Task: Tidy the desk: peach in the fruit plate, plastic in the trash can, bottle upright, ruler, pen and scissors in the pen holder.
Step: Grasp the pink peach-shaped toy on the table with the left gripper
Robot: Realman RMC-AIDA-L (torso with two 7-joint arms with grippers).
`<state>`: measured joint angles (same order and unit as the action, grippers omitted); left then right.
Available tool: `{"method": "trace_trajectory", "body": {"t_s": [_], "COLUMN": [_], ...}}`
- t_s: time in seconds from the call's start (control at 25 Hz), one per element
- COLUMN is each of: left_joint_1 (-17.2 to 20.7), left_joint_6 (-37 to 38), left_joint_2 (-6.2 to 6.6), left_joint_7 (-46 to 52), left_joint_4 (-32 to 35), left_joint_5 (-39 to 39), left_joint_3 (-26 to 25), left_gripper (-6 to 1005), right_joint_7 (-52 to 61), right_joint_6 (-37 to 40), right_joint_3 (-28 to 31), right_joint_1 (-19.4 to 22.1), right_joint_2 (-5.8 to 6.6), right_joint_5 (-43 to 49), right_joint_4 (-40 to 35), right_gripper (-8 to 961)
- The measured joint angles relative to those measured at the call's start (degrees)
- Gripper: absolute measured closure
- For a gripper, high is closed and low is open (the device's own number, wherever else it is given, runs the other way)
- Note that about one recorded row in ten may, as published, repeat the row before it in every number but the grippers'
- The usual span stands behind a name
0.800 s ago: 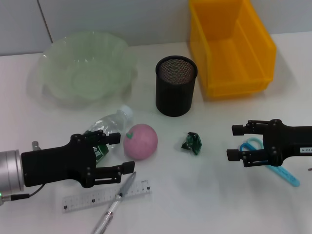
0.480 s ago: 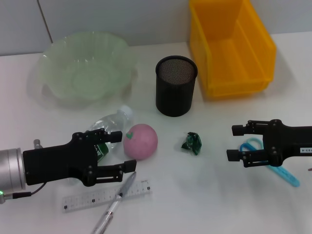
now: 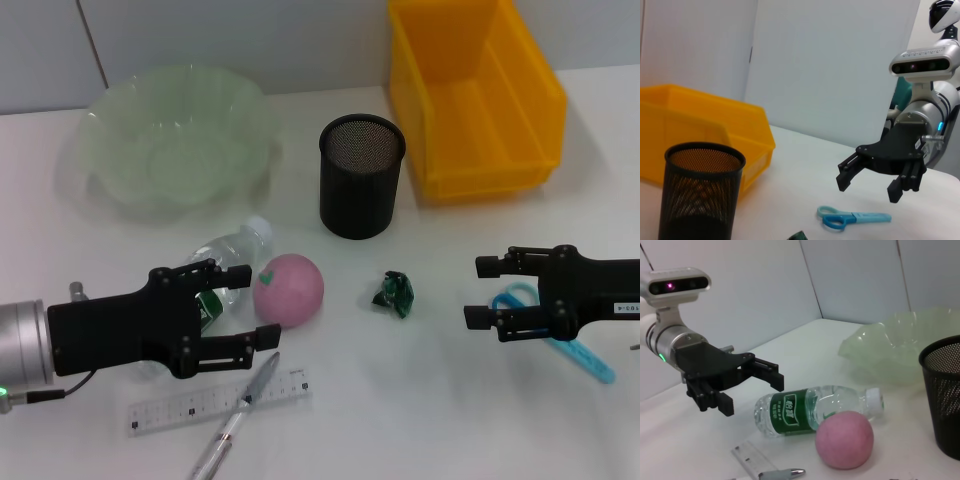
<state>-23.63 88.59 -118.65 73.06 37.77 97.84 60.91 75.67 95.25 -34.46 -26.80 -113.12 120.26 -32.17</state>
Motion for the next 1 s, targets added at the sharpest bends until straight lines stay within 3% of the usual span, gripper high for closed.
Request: {"method": "trace_trajectory", "body": {"t_s": [0.36,0.68,1.0], "left_joint_1": [-3.83,-5.48,-8.68], "left_joint_6": [-2.5,-15.22,-22.4], "left_joint_2": [-0.16,0.03,-0.26], "left_joint_7": [-0.67,7.23,20.51], "left_joint_4": [1.46,12.47,20.16], "left_joint_5": [0.09,1.8,17.02], "left_joint_3": [1.9,16.28,24.31], "left_gripper": [228,248,268], "right_joint_7": [0.0,0.0,0.01], "right_joint_6": [-1.32,-1.42,-1.42], "right_joint_3": [-0.09,-0.03,0.02], "right_joint_1": [0.07,-0.33,-0.36], "right_joint_2": [-0.1,-0.09,0.02], "right_joint_5": [-0.07,0.1,0.12], "right_joint_4": [0.18,0.14,-0.12], "right_gripper": [126,126,127]}}
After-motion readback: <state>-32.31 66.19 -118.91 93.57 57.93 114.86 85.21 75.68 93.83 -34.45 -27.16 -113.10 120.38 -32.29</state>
